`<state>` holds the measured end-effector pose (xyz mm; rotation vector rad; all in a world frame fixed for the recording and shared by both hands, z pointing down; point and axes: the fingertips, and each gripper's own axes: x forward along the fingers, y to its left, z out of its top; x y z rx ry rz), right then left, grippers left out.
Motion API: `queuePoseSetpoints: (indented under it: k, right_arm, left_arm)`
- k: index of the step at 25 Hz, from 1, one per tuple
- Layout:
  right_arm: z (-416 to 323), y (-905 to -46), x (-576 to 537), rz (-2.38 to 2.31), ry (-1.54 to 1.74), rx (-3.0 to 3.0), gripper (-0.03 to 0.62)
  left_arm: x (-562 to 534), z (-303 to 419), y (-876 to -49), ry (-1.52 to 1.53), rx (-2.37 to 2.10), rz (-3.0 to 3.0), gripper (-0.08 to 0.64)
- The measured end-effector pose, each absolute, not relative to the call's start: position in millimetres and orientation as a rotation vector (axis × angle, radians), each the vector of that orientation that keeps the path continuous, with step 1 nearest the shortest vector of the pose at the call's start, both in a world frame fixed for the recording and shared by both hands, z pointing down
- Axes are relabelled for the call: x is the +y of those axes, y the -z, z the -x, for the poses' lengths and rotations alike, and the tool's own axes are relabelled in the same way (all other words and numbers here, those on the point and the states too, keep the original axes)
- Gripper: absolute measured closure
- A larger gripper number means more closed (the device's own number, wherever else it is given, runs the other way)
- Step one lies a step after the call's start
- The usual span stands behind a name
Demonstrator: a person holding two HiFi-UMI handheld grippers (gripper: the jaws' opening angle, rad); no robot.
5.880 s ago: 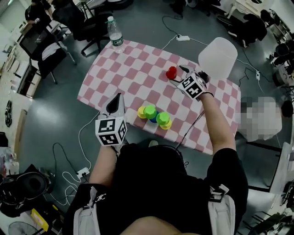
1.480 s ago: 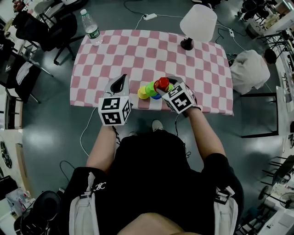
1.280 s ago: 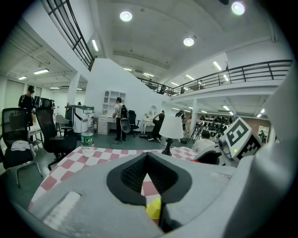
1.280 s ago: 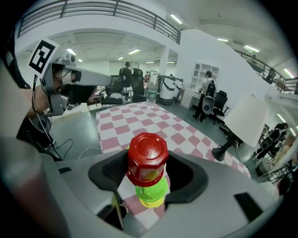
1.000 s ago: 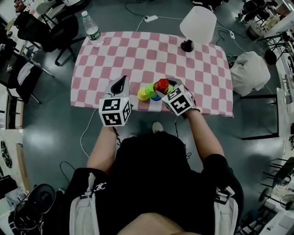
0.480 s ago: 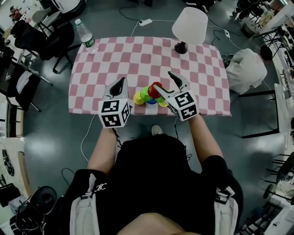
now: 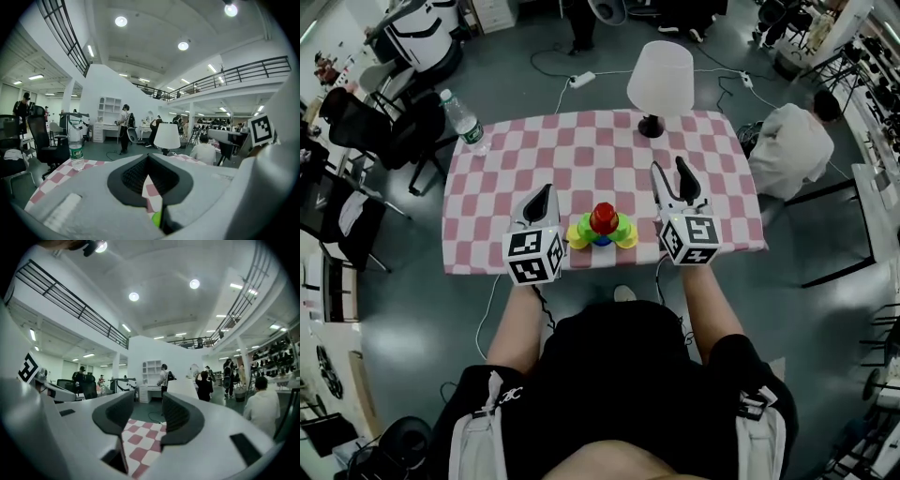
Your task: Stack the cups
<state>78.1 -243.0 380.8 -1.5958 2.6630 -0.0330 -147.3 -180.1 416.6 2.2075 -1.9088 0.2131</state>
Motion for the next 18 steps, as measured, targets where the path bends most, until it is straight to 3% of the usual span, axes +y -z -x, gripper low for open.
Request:
queuePoseSetpoints:
  k: [3, 4, 18]
  right_arm:
    - [-97, -389, -247, 1.698, 0.057, 2.609, 0.565]
    - [-99, -392, -248, 1.72, 0.049, 2.602, 0.589]
    - [-101, -405, -246, 1.732, 0.058, 2.598, 0.592]
  left_arm:
    - [-186, 142, -412, -0.218, -1.908, -2.228, 0.545]
    - [-189, 141, -410, -0.219, -1.908, -2.234, 0.545]
    - [-195, 127, -410, -0.234, -1.895, -2.254, 0.545]
